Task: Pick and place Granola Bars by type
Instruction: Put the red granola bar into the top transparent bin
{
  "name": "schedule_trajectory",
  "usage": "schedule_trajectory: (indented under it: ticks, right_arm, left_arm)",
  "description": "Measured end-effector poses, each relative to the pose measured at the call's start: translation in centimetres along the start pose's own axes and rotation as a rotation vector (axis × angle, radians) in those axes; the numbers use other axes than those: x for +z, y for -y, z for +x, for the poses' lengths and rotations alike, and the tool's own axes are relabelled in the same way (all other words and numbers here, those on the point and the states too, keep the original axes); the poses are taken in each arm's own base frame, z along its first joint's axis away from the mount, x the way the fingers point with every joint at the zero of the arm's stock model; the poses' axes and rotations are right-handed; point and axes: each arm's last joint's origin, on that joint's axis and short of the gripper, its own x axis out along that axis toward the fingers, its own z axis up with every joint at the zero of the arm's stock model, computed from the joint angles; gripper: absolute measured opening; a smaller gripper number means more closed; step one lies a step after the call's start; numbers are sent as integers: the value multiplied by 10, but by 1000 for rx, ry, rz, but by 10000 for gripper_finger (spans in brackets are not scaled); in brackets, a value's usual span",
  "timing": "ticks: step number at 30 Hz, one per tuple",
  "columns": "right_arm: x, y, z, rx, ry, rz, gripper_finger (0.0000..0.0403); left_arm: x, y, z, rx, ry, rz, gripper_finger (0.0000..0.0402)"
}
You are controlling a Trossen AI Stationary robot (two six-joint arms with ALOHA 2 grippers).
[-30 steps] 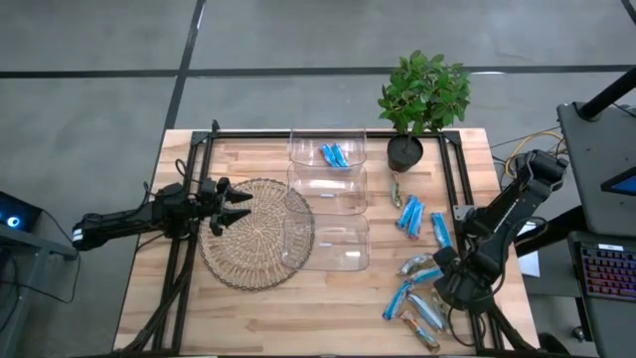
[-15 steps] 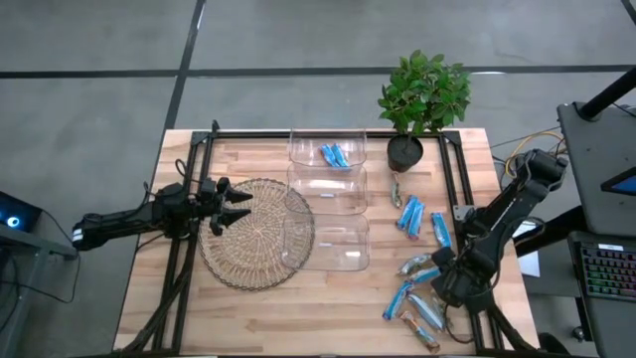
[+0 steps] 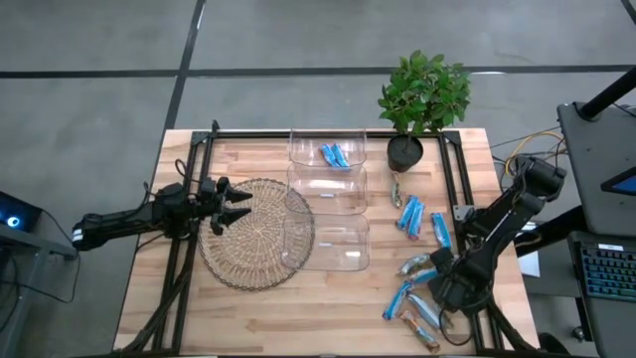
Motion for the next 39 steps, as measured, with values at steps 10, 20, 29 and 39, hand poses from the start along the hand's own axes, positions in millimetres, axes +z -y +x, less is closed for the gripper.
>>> schedule_trajectory:
  ticks: [10,20,29,39]
  right_arm:
    - [1,-2,1,29,-14,17,53]
    - [9,-9,-19,54,-9,-12,10]
    - [24,-18,-71,38,37,7,9]
    - [49,-11,-141,55,232,251,8]
  left_arm:
    - [0,0,0,0,0,0,261]
    - [0,0,0,-1,0,0,261]
    - [0,0,0,-1,-1,0,261]
    - [0,0,0,-1,0,0,261]
